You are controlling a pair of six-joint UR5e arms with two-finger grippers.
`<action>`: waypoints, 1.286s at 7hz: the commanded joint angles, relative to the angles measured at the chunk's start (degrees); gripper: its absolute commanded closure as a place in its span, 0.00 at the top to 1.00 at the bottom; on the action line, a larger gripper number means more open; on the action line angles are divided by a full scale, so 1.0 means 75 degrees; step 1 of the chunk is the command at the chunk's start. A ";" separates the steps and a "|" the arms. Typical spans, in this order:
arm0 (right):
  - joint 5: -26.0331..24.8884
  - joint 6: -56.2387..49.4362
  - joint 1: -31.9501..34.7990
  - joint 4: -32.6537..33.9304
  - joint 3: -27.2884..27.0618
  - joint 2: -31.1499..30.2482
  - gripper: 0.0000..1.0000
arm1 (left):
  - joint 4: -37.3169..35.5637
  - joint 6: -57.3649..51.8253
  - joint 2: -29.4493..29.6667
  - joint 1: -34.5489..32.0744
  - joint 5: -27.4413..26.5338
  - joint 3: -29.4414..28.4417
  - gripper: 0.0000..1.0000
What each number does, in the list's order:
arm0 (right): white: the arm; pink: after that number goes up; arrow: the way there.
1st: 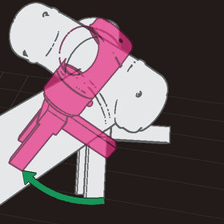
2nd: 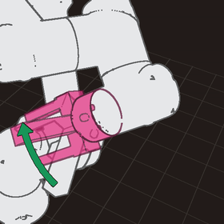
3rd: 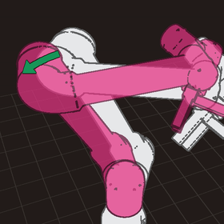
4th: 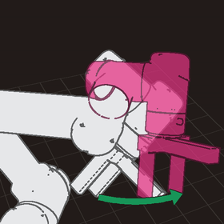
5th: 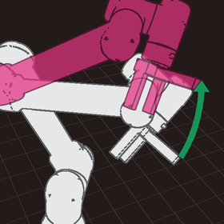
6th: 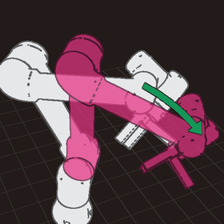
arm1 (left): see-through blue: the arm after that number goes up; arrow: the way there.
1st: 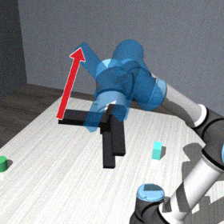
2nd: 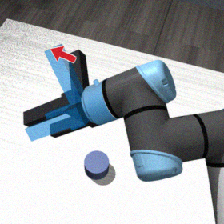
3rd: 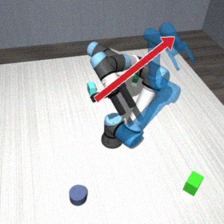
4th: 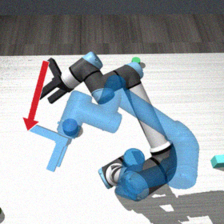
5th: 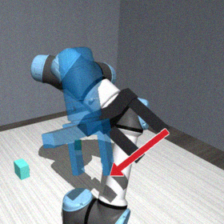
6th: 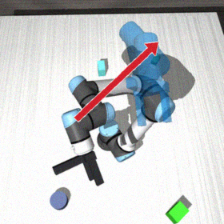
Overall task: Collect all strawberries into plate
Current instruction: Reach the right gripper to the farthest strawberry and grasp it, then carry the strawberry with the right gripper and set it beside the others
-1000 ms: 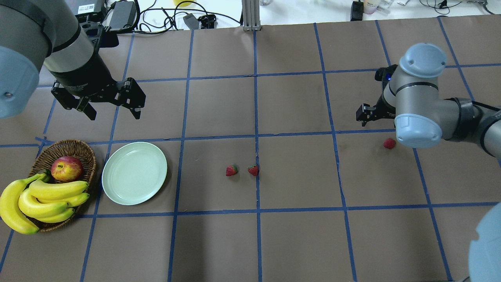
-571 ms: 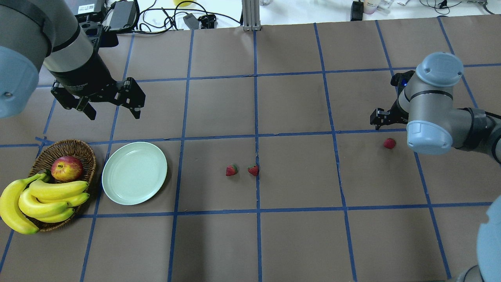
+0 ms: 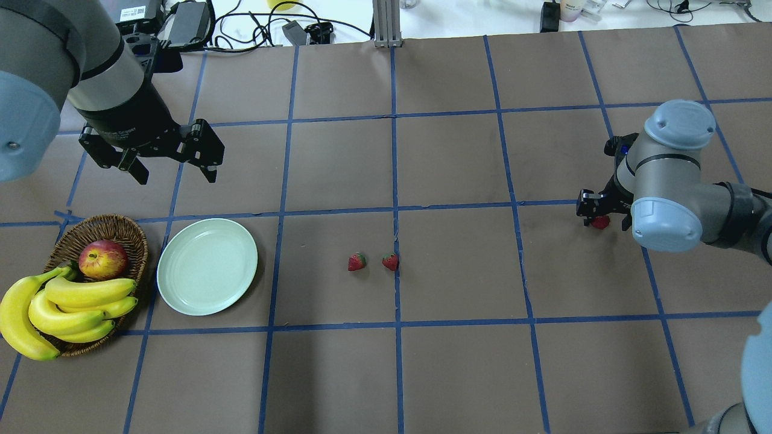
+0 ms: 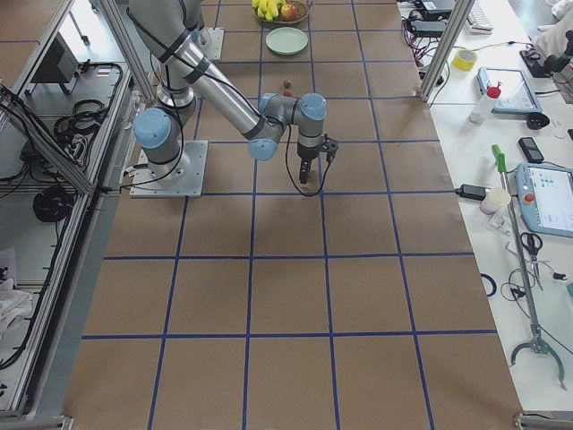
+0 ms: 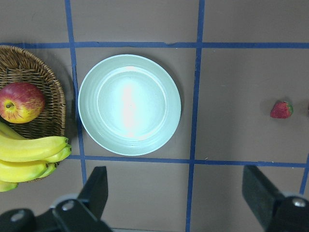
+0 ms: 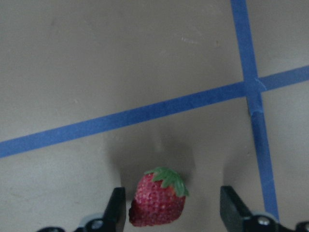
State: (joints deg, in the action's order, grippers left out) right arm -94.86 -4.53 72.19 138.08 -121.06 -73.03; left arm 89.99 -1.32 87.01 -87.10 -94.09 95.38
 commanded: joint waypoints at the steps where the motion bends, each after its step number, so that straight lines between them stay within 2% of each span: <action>1: 0.0015 -0.0064 -0.0004 -0.0117 0.0050 -0.0012 0.28 | 0.0013 0.0000 0.0012 0.0000 -0.0005 0.0009 1.00; 2: 0.0050 -0.0180 -0.0004 -0.0094 0.0074 -0.0012 0.20 | 0.0013 0.0000 0.0023 0.0000 0.0006 0.0009 1.00; 4: 0.0086 -0.0310 0.0101 -0.0163 0.0167 -0.0117 0.21 | 0.0013 -0.0012 0.0035 0.0000 0.0006 0.0009 1.00; 5: 0.0098 -0.0299 0.0345 -0.0152 0.0203 -0.0118 0.17 | 0.0024 -0.0012 0.0035 -0.0012 0.0006 0.0009 1.00; 7: 0.0283 -0.0136 0.2189 -0.0129 0.0715 -0.0142 0.18 | -0.0045 0.0000 0.0024 -0.0012 0.0007 0.0137 1.00; 9: 0.0484 0.0493 0.3506 -0.1014 0.1815 -0.0094 0.19 | -0.0046 0.0000 -0.0011 0.0000 -0.0005 0.0138 1.00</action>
State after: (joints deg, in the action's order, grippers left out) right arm -91.99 -4.04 92.61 134.44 -112.15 -73.81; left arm 89.69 -1.36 87.13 -87.17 -94.06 96.35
